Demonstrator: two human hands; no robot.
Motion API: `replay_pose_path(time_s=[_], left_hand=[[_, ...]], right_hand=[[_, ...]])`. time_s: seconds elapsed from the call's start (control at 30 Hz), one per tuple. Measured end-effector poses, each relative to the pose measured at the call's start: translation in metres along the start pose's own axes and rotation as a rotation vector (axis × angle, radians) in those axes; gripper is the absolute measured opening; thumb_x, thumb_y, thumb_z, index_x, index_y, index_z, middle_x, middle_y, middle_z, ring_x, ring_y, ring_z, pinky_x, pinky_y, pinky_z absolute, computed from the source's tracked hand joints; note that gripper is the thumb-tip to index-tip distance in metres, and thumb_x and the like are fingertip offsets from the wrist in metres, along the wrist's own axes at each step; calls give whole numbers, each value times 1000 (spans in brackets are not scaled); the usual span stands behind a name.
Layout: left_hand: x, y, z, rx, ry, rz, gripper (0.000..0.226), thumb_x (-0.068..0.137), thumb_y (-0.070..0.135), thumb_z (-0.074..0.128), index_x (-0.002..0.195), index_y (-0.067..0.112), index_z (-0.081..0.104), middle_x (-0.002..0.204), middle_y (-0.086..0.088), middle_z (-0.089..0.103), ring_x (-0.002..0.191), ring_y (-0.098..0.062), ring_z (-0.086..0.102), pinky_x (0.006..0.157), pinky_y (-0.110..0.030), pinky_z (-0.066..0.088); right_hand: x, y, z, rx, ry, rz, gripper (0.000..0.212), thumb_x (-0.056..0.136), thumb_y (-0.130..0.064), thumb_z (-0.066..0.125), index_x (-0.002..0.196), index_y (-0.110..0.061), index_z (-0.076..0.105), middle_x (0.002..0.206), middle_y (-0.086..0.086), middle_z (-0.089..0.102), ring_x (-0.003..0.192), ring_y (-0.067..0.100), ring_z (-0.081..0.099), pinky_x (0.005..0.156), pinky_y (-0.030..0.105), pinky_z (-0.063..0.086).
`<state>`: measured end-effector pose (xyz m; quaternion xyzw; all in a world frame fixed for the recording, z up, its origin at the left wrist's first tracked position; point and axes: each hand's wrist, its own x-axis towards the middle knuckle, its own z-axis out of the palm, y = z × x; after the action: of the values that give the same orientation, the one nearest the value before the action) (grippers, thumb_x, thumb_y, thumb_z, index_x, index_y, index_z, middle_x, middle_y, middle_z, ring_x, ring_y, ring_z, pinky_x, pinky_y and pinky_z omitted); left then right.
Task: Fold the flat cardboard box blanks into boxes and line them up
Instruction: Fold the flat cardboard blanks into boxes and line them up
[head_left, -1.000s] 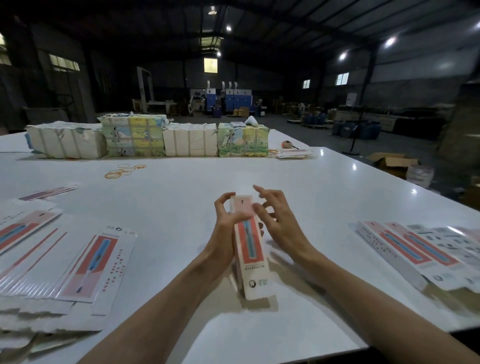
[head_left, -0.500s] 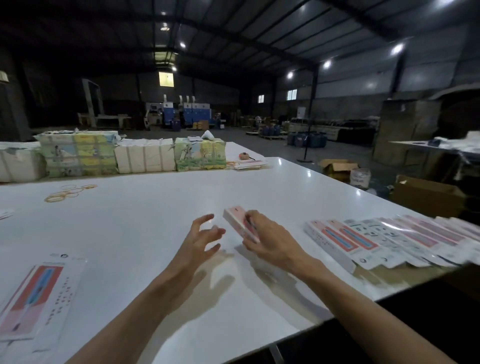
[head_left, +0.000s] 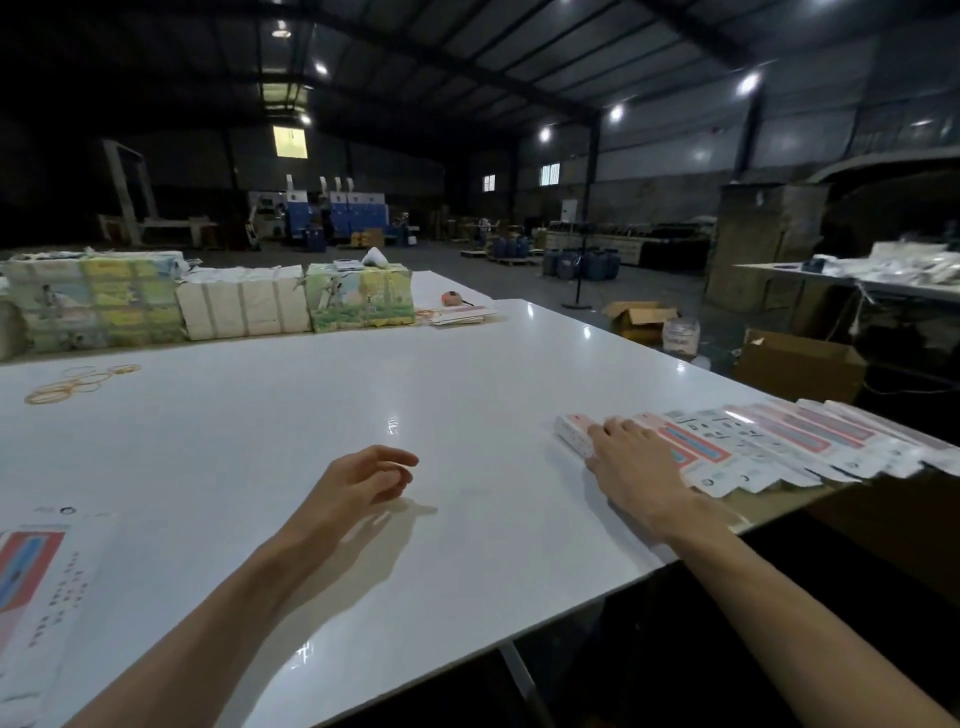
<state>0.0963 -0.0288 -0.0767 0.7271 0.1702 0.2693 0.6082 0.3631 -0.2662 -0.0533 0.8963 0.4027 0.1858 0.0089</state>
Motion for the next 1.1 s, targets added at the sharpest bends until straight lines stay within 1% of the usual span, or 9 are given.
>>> replay_pose_path(time_s=[0.17,0.33,0.43,0.53,0.67,0.8,0.93,1.03,1.1], left_hand=[[-5,7,3,51,6,16,23,107,7,56,112,12,78,90,-6,74,85,-15,66,78,-20,56],[-11,18,5,-18,279,38,40,112,44,45,104,17,73,76,-3,63,60,-13,51,52,-19,39],[-11,21,2,-46,439,20,43,112,39,44,92,10,68,70,-5,52,58,-14,43,49,-20,32],[-9,24,-6,42,470,13,32,110,28,50,94,9,69,70,-5,56,57,-12,46,50,-20,36],[-6,45,-46,269,441,-152,18,105,22,59,119,14,67,84,-1,71,64,-13,59,62,-25,47],[-26,73,-125,699,535,-285,31,104,20,53,135,16,60,121,-7,73,102,-22,69,92,-38,56],[-69,89,-213,1272,725,-544,41,107,14,45,148,7,47,151,-20,50,139,-41,47,113,-49,42],[-108,89,-257,1378,788,-796,55,111,21,45,158,0,25,160,-27,29,147,-47,28,118,-55,32],[-132,86,-276,1403,842,-835,70,111,32,49,162,-1,14,161,-29,25,147,-48,27,118,-56,32]], right_hand=[[20,-42,-18,83,81,-130,37,110,-33,46,142,-15,50,143,7,55,128,26,53,111,43,44],[54,-145,-36,410,182,-332,30,107,-32,50,131,-16,61,120,4,68,104,26,66,86,42,57],[59,-200,-35,548,146,-367,28,107,-32,48,126,-17,62,101,6,73,87,27,68,74,38,54],[54,-230,-16,603,128,-378,26,107,-30,44,123,-17,60,85,7,71,77,30,66,69,39,51],[62,-232,4,698,119,-348,22,106,-31,45,121,-24,59,82,3,73,82,32,66,67,36,39],[69,-227,10,828,52,-320,19,104,-25,47,111,-27,64,73,-8,71,76,25,65,68,35,43],[71,-230,10,882,28,-334,19,104,-25,47,106,-29,65,74,-10,72,65,20,65,72,35,50],[74,-230,12,909,27,-322,19,103,-23,50,105,-29,68,78,-9,72,73,20,66,67,34,44],[75,-231,11,929,24,-312,19,102,-22,51,103,-30,68,78,-10,72,75,20,66,68,34,43]])
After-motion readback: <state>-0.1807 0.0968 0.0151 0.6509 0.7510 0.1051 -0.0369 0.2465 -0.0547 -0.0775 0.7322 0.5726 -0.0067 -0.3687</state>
